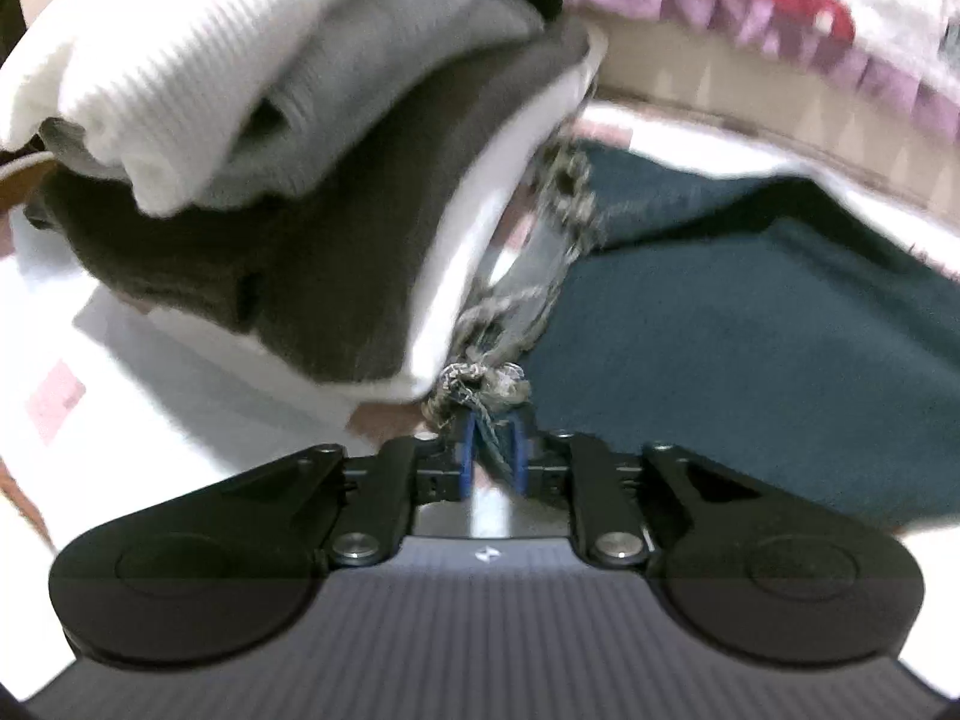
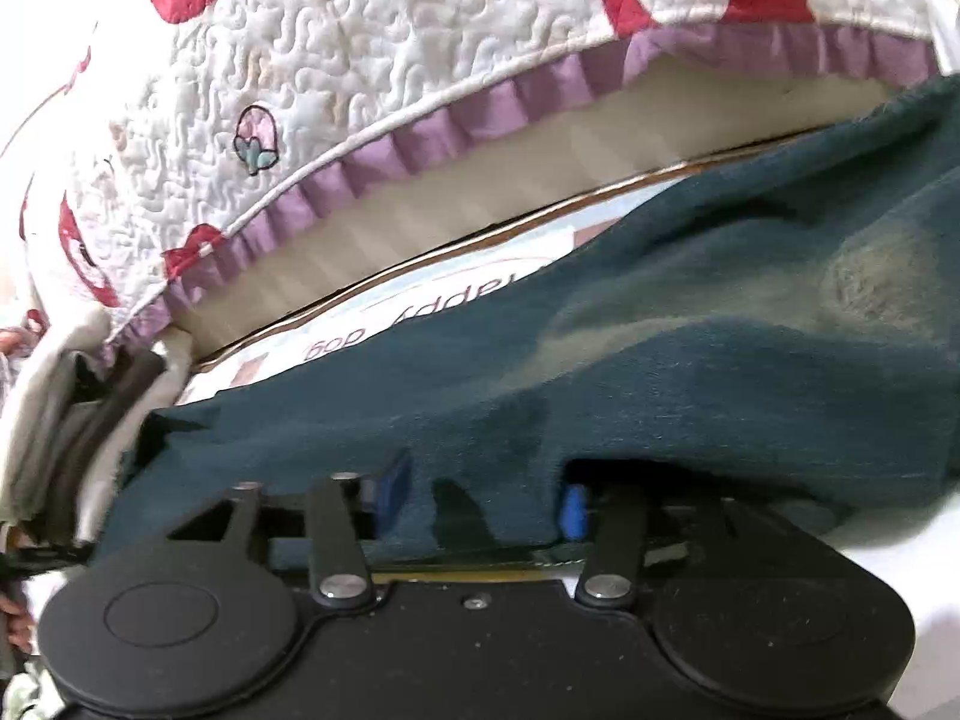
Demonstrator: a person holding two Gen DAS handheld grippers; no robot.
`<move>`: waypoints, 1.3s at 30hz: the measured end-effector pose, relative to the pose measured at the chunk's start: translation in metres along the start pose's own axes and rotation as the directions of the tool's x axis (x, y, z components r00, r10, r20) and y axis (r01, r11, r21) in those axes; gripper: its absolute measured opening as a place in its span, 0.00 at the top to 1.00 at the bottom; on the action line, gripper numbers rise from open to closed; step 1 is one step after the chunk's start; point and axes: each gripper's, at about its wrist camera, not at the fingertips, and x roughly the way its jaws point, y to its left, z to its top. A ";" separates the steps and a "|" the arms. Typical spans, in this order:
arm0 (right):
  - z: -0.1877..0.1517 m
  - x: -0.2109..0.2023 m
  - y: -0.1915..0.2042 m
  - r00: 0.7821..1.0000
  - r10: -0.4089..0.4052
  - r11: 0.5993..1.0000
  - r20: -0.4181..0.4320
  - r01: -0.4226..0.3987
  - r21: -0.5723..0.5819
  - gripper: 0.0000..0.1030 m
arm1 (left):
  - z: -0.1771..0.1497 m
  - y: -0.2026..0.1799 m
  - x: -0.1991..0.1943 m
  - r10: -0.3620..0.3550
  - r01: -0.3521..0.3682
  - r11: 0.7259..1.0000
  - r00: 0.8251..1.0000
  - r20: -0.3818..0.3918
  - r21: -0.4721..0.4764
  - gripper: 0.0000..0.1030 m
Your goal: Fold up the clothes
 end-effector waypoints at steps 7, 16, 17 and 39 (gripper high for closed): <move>0.000 0.008 0.014 0.992 -0.046 0.998 -0.116 0.040 -0.052 0.43 | 0.009 -0.029 -0.037 0.009 -0.037 0.975 0.992 0.128 0.218 0.49; 0.014 -0.047 0.110 0.981 -0.149 0.911 -0.121 0.089 -0.402 0.88 | 0.047 -0.071 -0.033 -0.148 0.055 0.891 0.974 0.174 0.451 0.37; 0.027 -0.057 0.136 0.996 -0.067 0.882 -0.056 0.033 -0.471 0.88 | 0.054 -0.076 -0.025 -0.161 0.069 0.870 0.976 0.148 0.488 0.37; 0.083 0.183 0.098 0.956 -0.018 0.743 -0.292 -0.182 -0.644 0.72 | 0.125 -0.105 0.087 -0.199 0.187 0.854 0.980 -0.027 0.486 0.91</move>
